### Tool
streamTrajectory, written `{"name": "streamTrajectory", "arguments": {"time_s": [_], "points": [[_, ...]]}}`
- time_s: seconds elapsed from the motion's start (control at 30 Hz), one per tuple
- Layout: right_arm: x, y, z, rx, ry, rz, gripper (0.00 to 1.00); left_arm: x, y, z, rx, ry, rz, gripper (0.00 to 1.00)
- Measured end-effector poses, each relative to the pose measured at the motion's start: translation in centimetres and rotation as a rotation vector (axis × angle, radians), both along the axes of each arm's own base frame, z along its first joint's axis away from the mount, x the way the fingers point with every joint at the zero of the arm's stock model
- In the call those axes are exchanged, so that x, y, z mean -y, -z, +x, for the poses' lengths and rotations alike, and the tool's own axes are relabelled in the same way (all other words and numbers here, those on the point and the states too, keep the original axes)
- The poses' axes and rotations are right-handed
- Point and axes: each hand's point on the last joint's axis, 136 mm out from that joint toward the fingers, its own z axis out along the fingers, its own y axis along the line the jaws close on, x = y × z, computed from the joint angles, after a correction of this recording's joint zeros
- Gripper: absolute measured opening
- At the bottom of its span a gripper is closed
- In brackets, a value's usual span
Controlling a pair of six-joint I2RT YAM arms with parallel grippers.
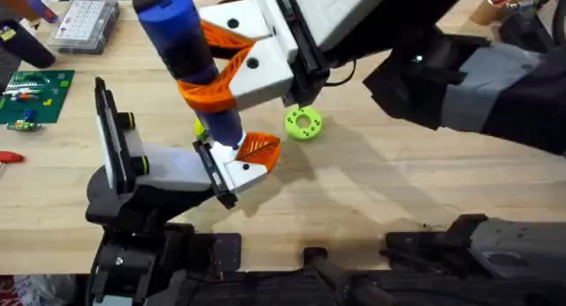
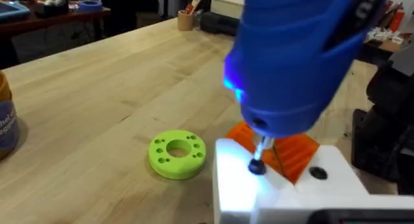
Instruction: Pick up the gripper from the table and insert it into the empty holder that is missing its gripper. Then pick up a screw, insert it into the mounting hole, and use the screwdriver to tighten it. Finally, clean up the table by picking up the vegetable and placing it into the bucket.
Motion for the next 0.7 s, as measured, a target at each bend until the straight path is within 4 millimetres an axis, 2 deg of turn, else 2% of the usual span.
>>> {"name": "streamTrajectory", "arguments": {"time_s": [0.7], "points": [[-0.04,0.17,0.05,-0.014,-0.001,-0.009,0.019,0.00,0.00,0.00,0.000,0.000,0.000,0.004]]}}
